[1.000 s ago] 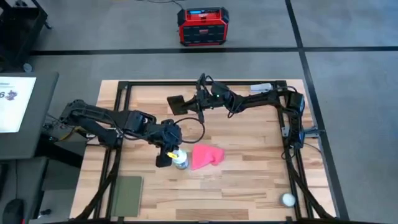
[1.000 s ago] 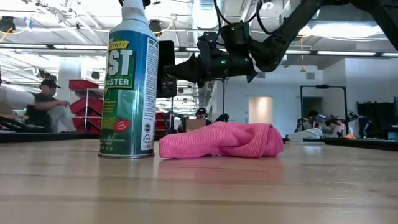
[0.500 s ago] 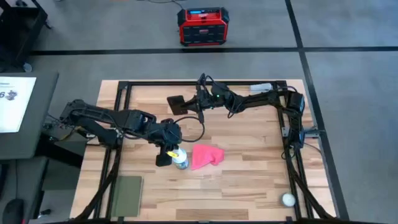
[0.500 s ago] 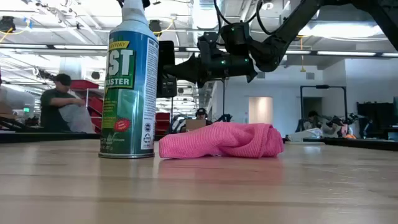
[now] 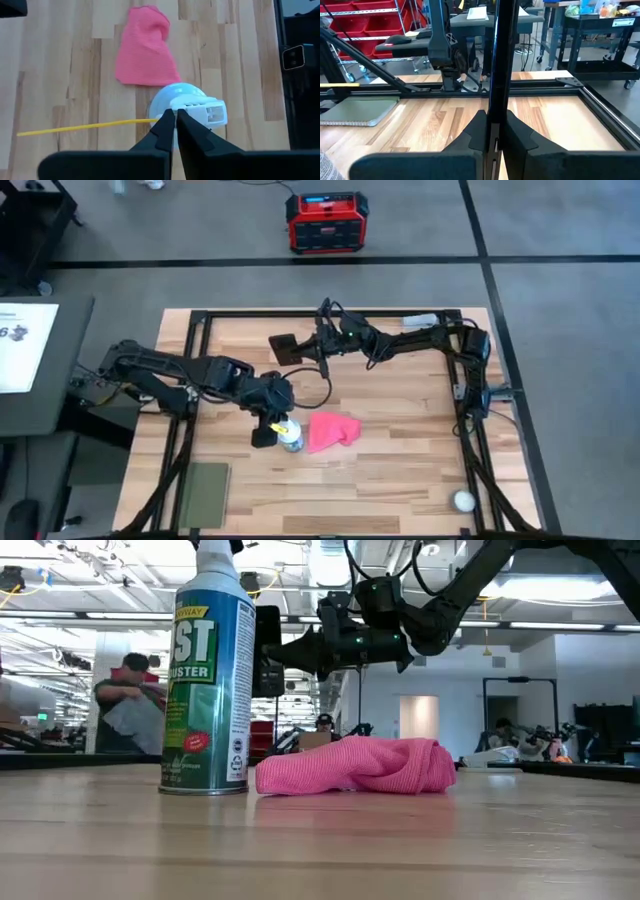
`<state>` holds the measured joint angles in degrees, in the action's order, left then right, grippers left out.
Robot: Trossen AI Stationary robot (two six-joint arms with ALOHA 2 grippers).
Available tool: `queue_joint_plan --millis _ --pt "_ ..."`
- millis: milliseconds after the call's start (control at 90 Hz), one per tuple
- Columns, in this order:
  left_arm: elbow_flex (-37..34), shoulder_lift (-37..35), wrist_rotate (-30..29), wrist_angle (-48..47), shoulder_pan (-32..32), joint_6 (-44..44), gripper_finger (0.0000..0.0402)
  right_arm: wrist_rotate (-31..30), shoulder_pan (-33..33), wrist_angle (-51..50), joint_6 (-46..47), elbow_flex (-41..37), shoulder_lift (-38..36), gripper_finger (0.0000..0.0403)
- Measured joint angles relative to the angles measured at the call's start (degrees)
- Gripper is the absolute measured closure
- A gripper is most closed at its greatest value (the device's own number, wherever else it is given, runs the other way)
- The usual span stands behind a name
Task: Apply microfiber cloth
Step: Spray the back of the cellphone with the white spray bottle
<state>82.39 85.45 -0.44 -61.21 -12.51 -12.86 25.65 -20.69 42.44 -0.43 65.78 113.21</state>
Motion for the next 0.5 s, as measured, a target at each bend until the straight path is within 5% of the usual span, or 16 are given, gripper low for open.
queue_joint_plan --millis 500 --pt "5.6 0.5 4.4 -5.9 3.3 2.3 0.0402 0.1 0.8 -0.3 -0.5 0.0 -0.8 0.0385"
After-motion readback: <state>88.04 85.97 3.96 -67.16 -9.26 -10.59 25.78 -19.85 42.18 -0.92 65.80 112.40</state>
